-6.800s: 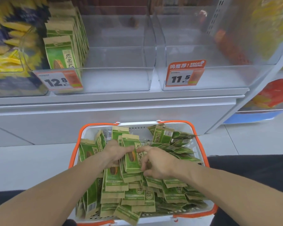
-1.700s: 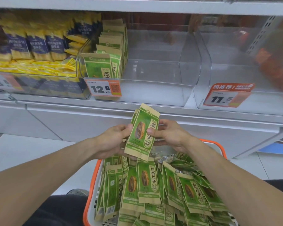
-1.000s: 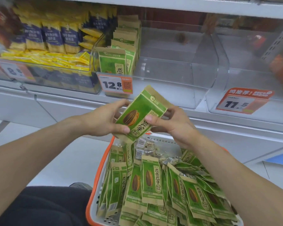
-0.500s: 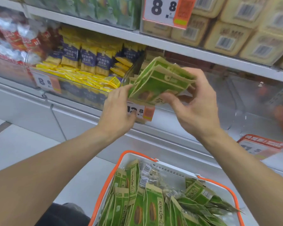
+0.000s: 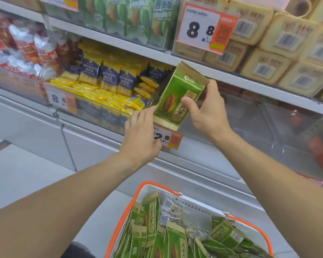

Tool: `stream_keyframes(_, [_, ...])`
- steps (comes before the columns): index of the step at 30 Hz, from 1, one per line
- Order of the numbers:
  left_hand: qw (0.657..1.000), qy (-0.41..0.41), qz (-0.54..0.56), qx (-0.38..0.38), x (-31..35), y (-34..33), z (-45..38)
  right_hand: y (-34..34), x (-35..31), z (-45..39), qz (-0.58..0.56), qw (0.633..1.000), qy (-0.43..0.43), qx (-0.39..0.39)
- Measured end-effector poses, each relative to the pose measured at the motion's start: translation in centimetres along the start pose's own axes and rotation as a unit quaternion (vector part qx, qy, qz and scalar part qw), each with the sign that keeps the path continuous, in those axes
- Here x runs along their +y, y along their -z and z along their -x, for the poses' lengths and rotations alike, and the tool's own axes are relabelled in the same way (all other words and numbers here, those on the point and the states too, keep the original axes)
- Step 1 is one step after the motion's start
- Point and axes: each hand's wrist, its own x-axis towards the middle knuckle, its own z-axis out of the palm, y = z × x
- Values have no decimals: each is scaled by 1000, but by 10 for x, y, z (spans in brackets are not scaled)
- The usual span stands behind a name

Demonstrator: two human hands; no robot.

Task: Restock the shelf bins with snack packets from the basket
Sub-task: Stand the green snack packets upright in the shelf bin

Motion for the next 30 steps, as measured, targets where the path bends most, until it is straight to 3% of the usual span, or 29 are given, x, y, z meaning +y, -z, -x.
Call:
stream_keyframes(6, [1000,1,0,6,2,1,1,-3,1,1,41,998,36,-37])
stream_keyframes(11, [1000,3,0,11,1,-1,-1,4,8,0,84,982,-1,-170])
stream_keyframes(19, [999,-24,4,48,10,0,-7,1,-2,-4,9,995,30,-93])
stream_keyframes(22, [998,-18,31,55,12,0,-10,-3,1,-9,-9,997,-4,-77])
stream_keyframes(26, [997,-10,48,52,12,0,-15,-5,5,-15,-27,994,-32,-103])
stream_keyframes(30, [994,-18,87,68,13,-4,-16,-12,4,-16,24,993,0,-119])
